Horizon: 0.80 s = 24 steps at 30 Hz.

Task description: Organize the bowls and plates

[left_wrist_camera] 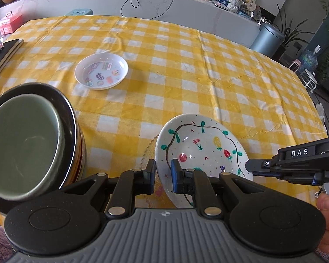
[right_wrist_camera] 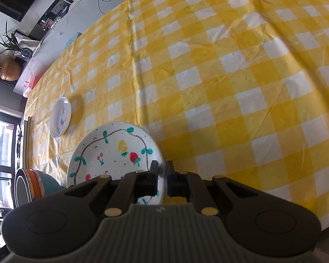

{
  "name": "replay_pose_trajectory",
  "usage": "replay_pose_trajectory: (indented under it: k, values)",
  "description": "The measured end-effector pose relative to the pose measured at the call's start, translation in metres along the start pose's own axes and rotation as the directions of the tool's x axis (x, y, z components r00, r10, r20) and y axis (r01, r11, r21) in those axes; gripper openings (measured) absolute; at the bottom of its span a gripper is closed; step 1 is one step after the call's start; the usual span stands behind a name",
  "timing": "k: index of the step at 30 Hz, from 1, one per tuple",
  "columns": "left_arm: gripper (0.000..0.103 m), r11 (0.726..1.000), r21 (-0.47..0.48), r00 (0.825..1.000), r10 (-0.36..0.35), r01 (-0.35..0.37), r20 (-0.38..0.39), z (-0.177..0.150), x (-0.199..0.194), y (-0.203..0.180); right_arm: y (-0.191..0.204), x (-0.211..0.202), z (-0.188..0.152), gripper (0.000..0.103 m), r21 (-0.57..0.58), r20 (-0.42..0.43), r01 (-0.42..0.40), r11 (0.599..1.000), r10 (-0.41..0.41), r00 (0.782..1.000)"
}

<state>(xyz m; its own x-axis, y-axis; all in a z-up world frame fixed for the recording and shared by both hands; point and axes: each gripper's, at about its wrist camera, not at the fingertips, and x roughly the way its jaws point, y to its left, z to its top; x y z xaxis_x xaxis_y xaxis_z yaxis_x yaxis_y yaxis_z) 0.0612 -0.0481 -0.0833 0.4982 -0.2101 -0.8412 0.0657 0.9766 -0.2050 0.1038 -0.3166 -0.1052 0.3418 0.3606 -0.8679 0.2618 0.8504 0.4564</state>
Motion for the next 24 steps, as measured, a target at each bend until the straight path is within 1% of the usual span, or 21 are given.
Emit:
replay_pose_trajectory:
  k: [10,18,24]
  values:
    - [0.016,1.0,-0.024,1.0,0.016,-0.016,0.001,-0.01,0.002,0.008,0.013,0.005,-0.006,0.005,-0.084,-0.001,0.03,0.996,-0.03,1.0]
    - [0.016,0.999,-0.003,0.999,0.042,-0.042,-0.01,-0.016,0.008,0.007,0.02,0.008,-0.008,0.005,-0.121,0.009,0.055,0.991,-0.054,0.999]
    - [0.013,0.997,0.027,0.998,0.07,-0.069,-0.011,-0.02,0.01,0.005,0.026,0.009,-0.01,0.005,-0.141,0.021,0.07,0.988,-0.068,0.997]
